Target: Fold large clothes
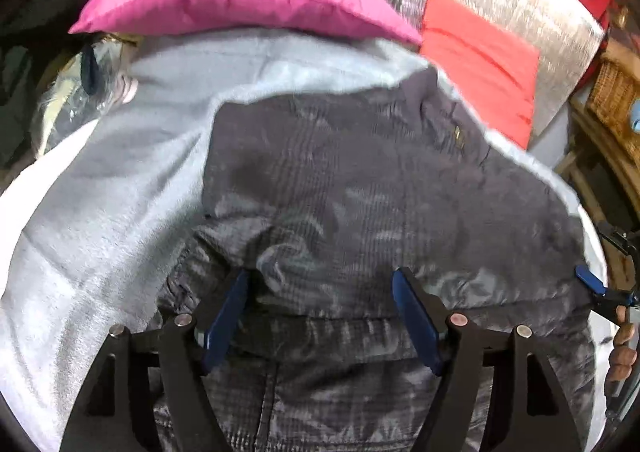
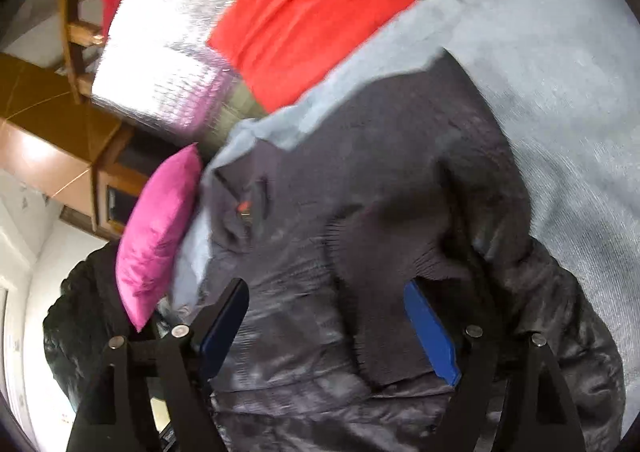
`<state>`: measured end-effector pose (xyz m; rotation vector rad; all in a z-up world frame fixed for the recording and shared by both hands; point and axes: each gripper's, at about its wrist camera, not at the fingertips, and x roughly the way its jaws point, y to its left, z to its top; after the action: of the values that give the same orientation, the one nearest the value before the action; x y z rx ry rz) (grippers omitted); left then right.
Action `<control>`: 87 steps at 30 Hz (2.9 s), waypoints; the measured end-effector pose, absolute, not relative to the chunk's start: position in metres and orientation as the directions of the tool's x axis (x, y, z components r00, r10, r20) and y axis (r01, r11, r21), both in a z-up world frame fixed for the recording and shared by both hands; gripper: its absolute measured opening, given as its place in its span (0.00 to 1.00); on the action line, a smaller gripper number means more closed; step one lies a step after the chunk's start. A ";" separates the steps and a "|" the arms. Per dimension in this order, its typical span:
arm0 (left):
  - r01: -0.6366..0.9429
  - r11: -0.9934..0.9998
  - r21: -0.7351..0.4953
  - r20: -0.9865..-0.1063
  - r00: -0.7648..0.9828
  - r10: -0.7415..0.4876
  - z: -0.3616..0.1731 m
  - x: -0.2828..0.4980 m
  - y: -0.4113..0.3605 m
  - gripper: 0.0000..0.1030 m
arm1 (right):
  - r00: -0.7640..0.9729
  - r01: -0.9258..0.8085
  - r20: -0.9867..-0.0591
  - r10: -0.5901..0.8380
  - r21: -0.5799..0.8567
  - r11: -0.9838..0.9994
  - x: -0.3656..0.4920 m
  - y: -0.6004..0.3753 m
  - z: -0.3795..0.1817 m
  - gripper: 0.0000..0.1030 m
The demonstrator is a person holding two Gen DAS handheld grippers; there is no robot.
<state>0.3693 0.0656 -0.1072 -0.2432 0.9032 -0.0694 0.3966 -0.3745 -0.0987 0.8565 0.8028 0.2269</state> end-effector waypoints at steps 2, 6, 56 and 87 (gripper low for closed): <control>-0.046 0.973 -0.228 -0.783 0.603 -0.155 -0.112 0.371 0.066 0.73 | 0.704 0.059 -0.505 0.500 0.743 0.667 0.399 -0.366 -0.081 0.81; -0.032 0.981 -0.190 -0.801 0.583 -0.136 -0.118 0.372 0.064 0.73 | 0.681 0.113 -0.579 0.450 0.689 0.716 0.425 -0.362 -0.091 0.82; -0.117 0.950 -0.289 -0.860 0.468 -0.204 -0.136 0.057 0.168 0.75 | 0.659 0.156 -0.583 0.475 0.724 0.672 0.044 -0.402 -0.167 0.82; -0.162 0.958 -0.238 -0.880 0.452 -0.142 -0.150 0.061 0.165 0.86 | 0.601 0.087 -0.609 0.518 0.694 0.715 0.049 -0.389 -0.171 0.81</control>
<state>0.0612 0.1645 -0.1498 -0.3072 1.1063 0.0124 0.0491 -0.3889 -0.1710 0.7533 0.9091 0.2789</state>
